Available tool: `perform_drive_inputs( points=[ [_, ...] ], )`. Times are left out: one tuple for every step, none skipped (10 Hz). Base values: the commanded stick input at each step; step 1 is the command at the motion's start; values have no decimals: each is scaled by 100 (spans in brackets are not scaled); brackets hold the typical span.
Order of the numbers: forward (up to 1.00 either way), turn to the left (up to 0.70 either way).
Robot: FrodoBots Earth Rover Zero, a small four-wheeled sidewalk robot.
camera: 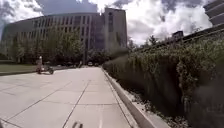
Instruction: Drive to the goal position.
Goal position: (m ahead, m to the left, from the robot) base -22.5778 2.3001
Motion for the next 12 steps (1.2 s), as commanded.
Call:
perform_drive_inputs(
  points=[
    [4,0],
    [4,0],
    [4,0],
    [4,0],
    [5,0],
    [5,0],
    [4,0],
    [5,0],
    [4,0],
    [4,0],
    [4,0],
    [4,0]
  ],
)
